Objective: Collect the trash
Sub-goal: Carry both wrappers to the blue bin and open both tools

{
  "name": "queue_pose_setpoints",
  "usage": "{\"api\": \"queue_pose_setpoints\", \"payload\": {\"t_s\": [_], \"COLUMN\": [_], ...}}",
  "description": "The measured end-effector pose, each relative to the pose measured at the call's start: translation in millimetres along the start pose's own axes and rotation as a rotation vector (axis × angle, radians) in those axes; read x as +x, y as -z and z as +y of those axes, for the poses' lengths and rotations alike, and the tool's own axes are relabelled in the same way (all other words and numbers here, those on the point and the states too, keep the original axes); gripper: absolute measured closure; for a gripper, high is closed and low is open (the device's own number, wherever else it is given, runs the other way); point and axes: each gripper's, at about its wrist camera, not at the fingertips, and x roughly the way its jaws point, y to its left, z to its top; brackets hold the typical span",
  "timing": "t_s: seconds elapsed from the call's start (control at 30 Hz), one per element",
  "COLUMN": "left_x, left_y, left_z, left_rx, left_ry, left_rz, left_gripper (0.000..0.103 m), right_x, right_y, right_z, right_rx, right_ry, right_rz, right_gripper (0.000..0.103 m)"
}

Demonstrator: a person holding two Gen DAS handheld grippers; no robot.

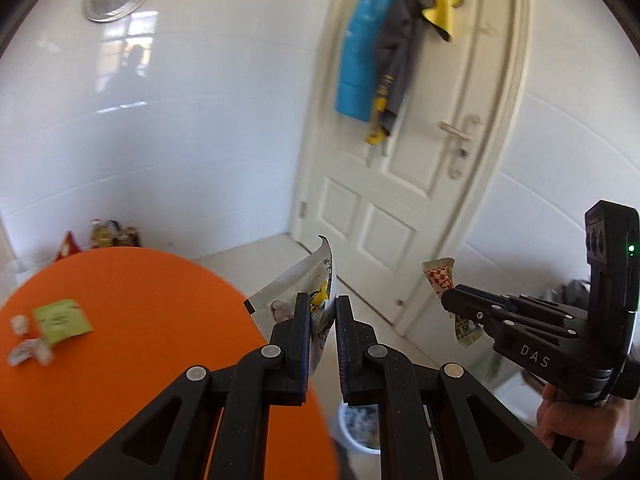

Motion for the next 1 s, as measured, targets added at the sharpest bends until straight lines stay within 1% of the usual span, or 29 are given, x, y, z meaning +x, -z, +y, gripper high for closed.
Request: {"api": "queue_pose_setpoints", "payload": {"t_s": [0.1,0.2,0.3,0.4,0.43,0.5,0.57,0.63,0.77,0.8,0.83,0.87,0.93,0.97,1.0], "left_x": [25.1,56.4,87.0,117.3,129.0,149.3,167.1,182.7,212.0,227.2,231.0,245.1,259.4,267.4,287.6], "left_y": [3.7,14.6,23.6,39.2,49.0,53.0,68.6,76.6,94.6,89.2,95.4,87.7,86.1,81.6,69.2], "left_z": [-26.7,-54.5,-73.2,-89.0,-95.2,-93.0,-99.0,-100.5,-106.0,-110.5,-110.4,-115.5,-115.4,-115.3,-122.1], "left_rx": [0.039,0.066,0.087,0.090,0.092,0.091,0.083,0.079,0.081,0.084,0.089,0.093,0.090,0.083,0.080], "left_ry": [0.076,0.146,0.194,0.240,0.247,0.260,0.271,0.279,0.270,0.268,0.258,0.251,0.241,0.234,0.228], "left_rz": [0.054,0.135,0.214,0.309,0.346,0.401,0.460,0.502,0.584,0.604,0.626,0.643,0.672,0.672,0.669], "left_gripper": [0.095,0.095,0.095,0.095,0.095,0.095,0.095,0.095,0.093,0.091,0.086,0.080,0.045,0.039,0.033], "right_x": [-6.8,-5.9,7.6,26.6,32.2,48.1,62.7,78.3,108.2,114.6,119.5,124.2,130.4,133.5,135.5], "right_y": [12.5,29.9,51.1,71.2,76.2,88.4,98.9,107.0,117.3,119.7,123.6,126.5,134.4,137.5,140.3], "right_z": [-46.5,-88.8,-127.6,-156.9,-162.4,-178.0,-190.4,-200.8,-222.1,-224.2,-228.5,-233.8,-240.7,-244.2,-247.4], "right_rx": [0.065,0.129,0.199,0.257,0.268,0.306,0.331,0.356,0.398,0.410,0.423,0.436,0.461,0.468,0.482], "right_ry": [0.072,0.133,0.174,0.186,0.188,0.182,0.177,0.170,0.166,0.164,0.161,0.161,0.160,0.161,0.159], "right_rz": [0.014,0.045,0.095,0.159,0.174,0.213,0.248,0.280,0.337,0.348,0.361,0.369,0.389,0.397,0.402], "right_gripper": [0.093,0.093,0.093,0.093,0.093,0.093,0.093,0.093,0.089,0.089,0.089,0.087,0.085,0.083,0.079]}}
